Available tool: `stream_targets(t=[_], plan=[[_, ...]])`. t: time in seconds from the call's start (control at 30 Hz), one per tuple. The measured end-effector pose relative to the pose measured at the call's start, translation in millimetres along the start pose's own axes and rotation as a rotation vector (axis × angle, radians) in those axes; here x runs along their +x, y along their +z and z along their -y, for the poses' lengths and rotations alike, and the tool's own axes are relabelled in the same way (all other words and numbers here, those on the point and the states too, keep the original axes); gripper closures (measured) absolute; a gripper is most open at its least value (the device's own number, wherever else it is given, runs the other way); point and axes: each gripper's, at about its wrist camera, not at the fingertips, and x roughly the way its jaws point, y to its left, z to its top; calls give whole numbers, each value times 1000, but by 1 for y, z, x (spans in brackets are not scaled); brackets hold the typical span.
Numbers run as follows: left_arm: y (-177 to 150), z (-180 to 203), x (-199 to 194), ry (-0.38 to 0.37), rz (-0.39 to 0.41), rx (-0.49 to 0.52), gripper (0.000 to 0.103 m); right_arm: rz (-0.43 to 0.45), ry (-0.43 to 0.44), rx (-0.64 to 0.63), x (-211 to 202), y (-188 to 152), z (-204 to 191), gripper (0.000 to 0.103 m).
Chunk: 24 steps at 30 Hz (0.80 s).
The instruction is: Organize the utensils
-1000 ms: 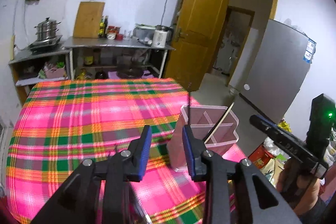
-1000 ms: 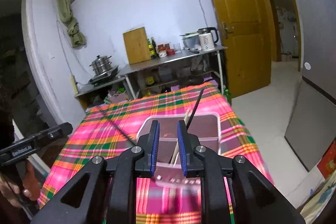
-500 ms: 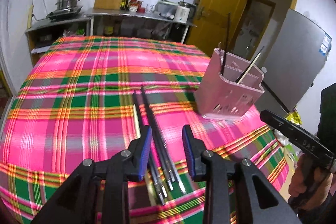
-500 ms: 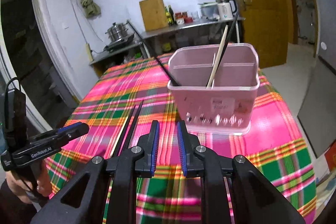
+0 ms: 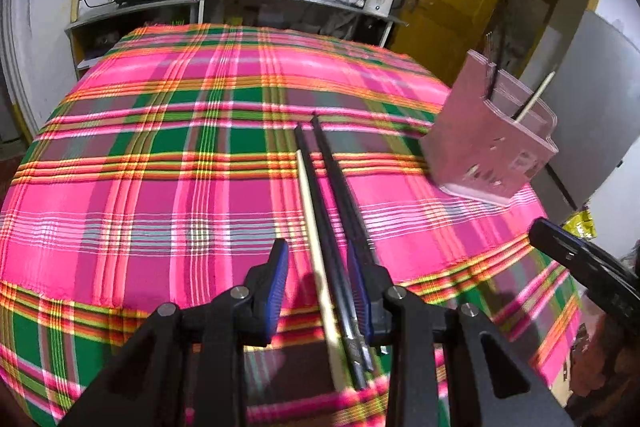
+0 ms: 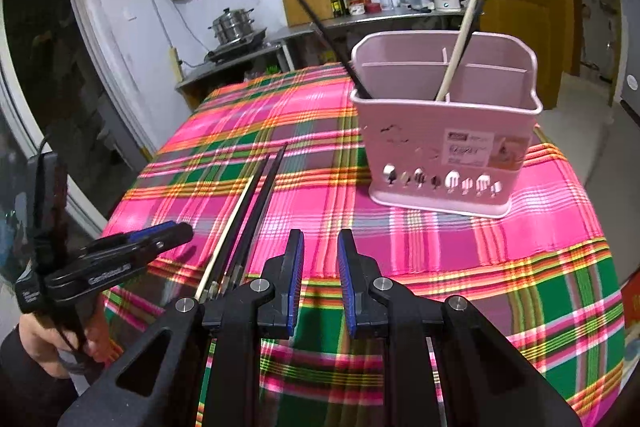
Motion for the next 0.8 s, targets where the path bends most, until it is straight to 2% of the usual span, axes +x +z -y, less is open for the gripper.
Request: stream_targets(t=[0.33,0.63,0.8], plan=[[9,0,41,75,-57,59,71,-47,7,-2,23,0,0,85],[5,2,43,139,-39,115,74,-68,18,-14,42,6,-7,85],[5,-9,38,142,-39,80,77,-79,30,-35,54,11,-16,85]])
